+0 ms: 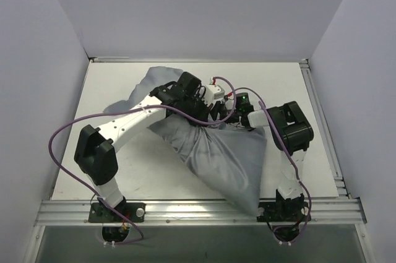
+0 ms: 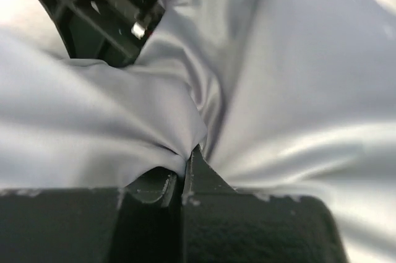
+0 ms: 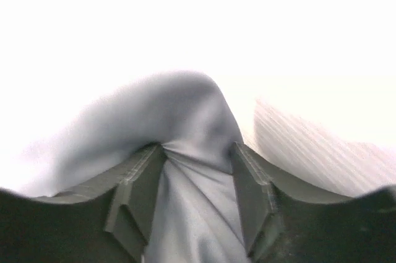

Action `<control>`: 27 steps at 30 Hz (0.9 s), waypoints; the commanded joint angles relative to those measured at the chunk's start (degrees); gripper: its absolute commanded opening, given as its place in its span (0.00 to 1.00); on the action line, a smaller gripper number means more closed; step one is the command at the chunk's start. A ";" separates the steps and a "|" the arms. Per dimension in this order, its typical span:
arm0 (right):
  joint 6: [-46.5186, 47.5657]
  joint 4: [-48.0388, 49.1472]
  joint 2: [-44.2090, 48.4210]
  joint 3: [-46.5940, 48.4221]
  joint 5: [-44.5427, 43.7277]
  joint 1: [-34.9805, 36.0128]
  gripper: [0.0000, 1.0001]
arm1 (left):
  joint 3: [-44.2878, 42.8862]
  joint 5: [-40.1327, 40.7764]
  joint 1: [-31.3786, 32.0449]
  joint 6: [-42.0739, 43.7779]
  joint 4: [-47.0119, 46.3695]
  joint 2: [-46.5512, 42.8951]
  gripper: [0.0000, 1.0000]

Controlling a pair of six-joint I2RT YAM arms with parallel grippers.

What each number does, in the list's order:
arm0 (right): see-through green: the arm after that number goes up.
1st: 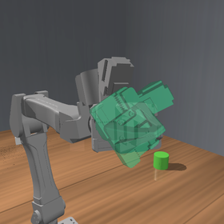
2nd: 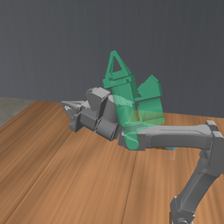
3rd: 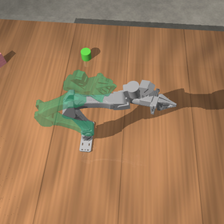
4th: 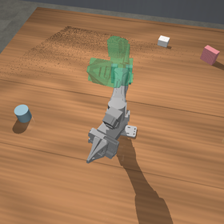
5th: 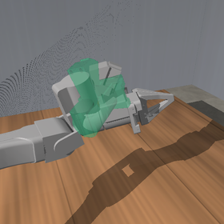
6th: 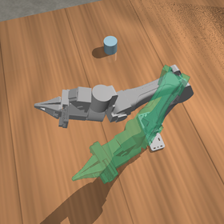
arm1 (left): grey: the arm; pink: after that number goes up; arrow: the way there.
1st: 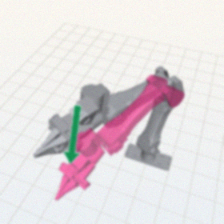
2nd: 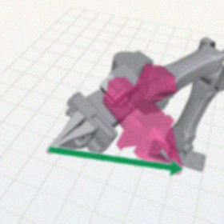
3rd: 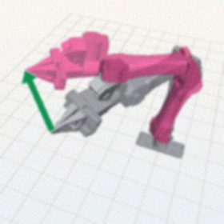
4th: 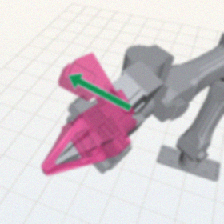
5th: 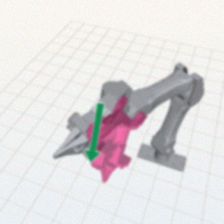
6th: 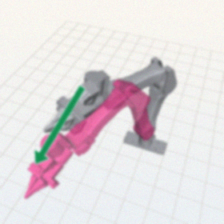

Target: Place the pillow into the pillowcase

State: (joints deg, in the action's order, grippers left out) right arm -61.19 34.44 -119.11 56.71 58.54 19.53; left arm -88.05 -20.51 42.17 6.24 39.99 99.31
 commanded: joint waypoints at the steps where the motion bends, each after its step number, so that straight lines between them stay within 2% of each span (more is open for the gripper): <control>1: 15.24 -19.59 8.78 -1.17 0.46 -6.48 0.52 | -3.44 -7.45 -3.93 1.75 -4.15 1.24 0.00; 3: 35.41 -37.34 9.94 4.69 -5.17 -9.76 0.57 | -6.42 -8.13 -5.34 2.72 -3.43 2.11 0.00; 4: 40.74 -46.21 10.56 6.38 -6.59 -10.47 0.57 | -7.82 -9.36 -5.35 2.55 -3.34 2.21 0.00; 6: 45.18 -49.54 11.61 8.59 -11.25 -10.48 0.57 | -11.43 -12.53 -3.86 2.72 -3.60 1.95 0.00; 8: 46.33 -49.38 12.41 9.99 -12.13 -8.12 0.57 | -12.84 -10.18 -2.63 4.82 -3.60 1.86 0.00; 12: 48.88 -53.32 11.18 12.90 -10.03 -0.38 0.57 | -15.47 -5.94 -3.94 6.76 -4.04 5.70 0.00; 14: 49.58 -53.42 12.32 9.92 -9.68 2.17 0.56 | -17.84 -5.77 -5.69 8.16 -3.08 8.87 0.06; 15: 49.50 -53.51 12.67 8.78 -8.81 3.05 0.56 | -19.08 -7.16 -6.13 9.13 -1.68 11.76 0.10; 17: 48.97 -54.12 13.64 6.49 -9.06 2.10 0.56 | -21.98 -10.06 -7.36 10.63 4.90 13.10 0.37; 18: 48.97 -54.21 13.90 5.96 -9.32 -1.21 0.56 | -21.21 -12.94 -8.24 10.03 5.53 11.02 0.47; 19: 48.54 -54.12 14.60 5.61 -9.41 -3.42 0.56 | -16.59 -13.58 -9.20 9.06 3.80 8.91 0.56; 20: 47.92 -53.86 14.87 5.43 -9.33 -5.53 0.57 | -13.93 -12.81 -11.22 6.36 1.35 6.54 0.85; 21: 45.13 -53.60 14.70 5.43 -9.15 -7.99 0.57 | -11.55 -10.80 -11.93 5.46 -2.42 2.69 0.96; 22: 43.19 -51.59 14.43 5.34 -8.37 -11.41 0.57 | -9.70 -4.08 -12.63 5.28 -3.41 1.60 0.97; 23: 40.47 -50.10 14.34 4.82 -8.10 -12.57 0.59 | -9.60 -0.96 -13.34 5.71 -3.77 1.16 0.97; 25: 33.09 -43.88 13.73 4.12 -7.57 -12.24 0.64 | -10.12 7.71 -13.87 7.11 -3.43 3.07 0.97; 27: 28.25 -39.12 12.24 3.85 -6.78 -10.66 0.70 | -12.40 10.83 -14.40 7.73 -1.42 8.41 0.97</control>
State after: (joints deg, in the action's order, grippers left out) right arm -23.27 -11.42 -107.87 61.32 48.82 6.13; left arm -97.93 -18.90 28.27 12.75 41.74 104.90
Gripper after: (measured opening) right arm 0.678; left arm 0.972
